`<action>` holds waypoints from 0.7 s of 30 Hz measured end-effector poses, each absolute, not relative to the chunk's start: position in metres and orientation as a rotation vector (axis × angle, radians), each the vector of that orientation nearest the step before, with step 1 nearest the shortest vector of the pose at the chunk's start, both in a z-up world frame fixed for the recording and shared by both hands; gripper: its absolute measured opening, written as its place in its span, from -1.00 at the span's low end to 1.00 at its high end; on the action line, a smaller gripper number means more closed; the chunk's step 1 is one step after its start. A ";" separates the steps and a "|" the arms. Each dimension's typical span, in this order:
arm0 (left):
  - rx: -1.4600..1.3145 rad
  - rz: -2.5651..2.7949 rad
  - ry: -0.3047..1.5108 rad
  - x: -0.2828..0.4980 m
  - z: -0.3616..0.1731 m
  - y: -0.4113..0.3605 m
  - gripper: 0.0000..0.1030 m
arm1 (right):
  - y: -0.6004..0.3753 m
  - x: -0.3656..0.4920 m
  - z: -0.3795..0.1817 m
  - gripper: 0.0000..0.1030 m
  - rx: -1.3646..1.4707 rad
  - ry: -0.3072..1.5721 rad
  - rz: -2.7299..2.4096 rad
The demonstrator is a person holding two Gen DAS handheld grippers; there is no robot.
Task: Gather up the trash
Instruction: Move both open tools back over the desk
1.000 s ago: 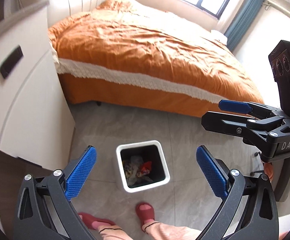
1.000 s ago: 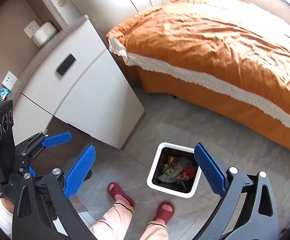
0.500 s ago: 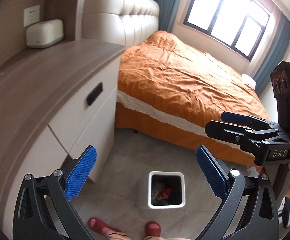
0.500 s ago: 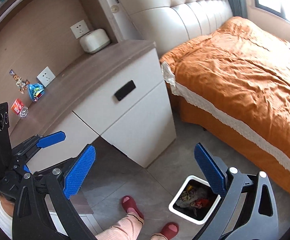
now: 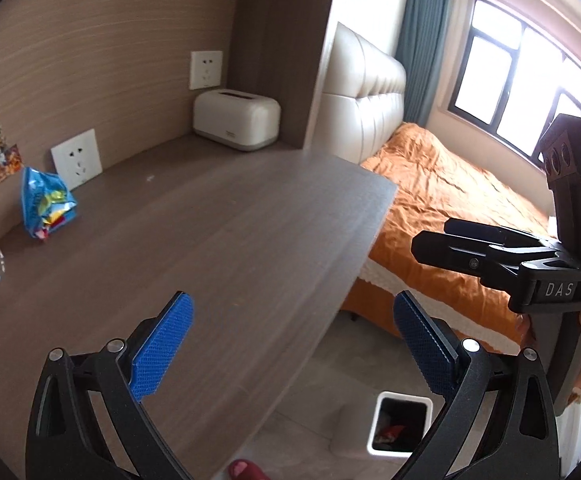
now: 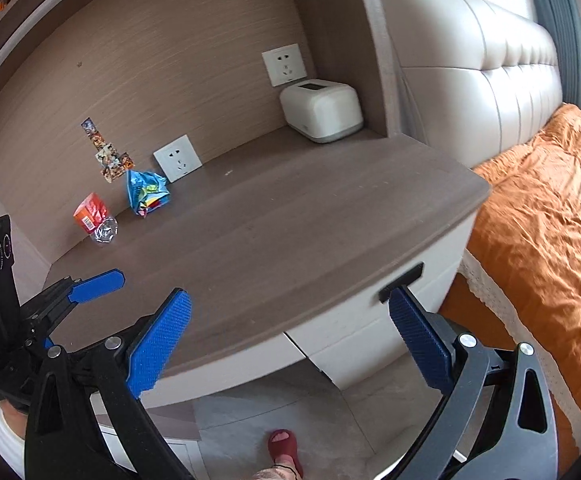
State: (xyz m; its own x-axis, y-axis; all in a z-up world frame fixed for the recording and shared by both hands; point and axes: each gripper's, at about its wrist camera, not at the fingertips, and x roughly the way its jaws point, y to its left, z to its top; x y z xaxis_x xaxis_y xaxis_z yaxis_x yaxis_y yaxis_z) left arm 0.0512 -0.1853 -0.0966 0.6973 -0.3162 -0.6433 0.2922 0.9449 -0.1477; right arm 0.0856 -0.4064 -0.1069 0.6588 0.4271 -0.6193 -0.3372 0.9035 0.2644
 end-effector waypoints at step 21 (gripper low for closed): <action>-0.085 -0.020 0.637 0.062 -0.062 -0.004 0.90 | -0.180 0.167 -0.067 0.92 -0.014 0.719 0.769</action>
